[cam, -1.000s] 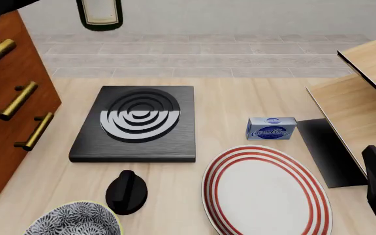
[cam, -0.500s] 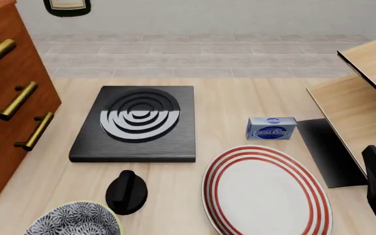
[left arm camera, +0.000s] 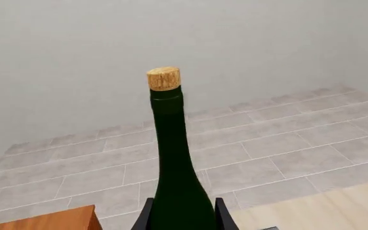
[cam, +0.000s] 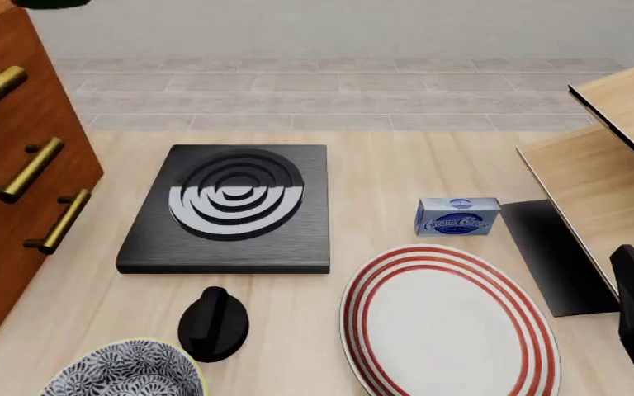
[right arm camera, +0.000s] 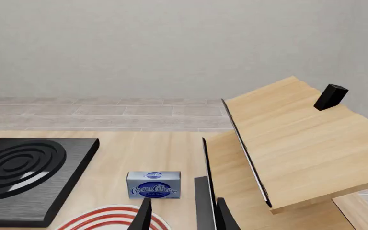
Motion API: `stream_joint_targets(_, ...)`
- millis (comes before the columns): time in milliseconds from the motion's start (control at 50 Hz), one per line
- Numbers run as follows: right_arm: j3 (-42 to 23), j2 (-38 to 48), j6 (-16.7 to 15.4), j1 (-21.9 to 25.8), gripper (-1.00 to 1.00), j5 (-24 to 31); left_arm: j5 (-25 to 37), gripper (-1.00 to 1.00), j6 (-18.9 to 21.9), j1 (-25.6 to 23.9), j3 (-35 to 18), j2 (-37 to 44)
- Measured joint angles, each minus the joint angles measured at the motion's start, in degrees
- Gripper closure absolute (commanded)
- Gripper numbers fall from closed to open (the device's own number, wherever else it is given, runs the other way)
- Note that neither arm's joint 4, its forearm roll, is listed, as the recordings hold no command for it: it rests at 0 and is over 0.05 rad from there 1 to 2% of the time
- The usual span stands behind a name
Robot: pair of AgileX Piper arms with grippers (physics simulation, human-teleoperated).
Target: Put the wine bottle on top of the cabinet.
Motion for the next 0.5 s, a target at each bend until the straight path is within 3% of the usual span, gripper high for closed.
stream_joint_targets(500,0.0,0.0,0.0,0.0,-1.0,0.0,1.6,1.0,1.4,7.8,-0.1,-2.6)
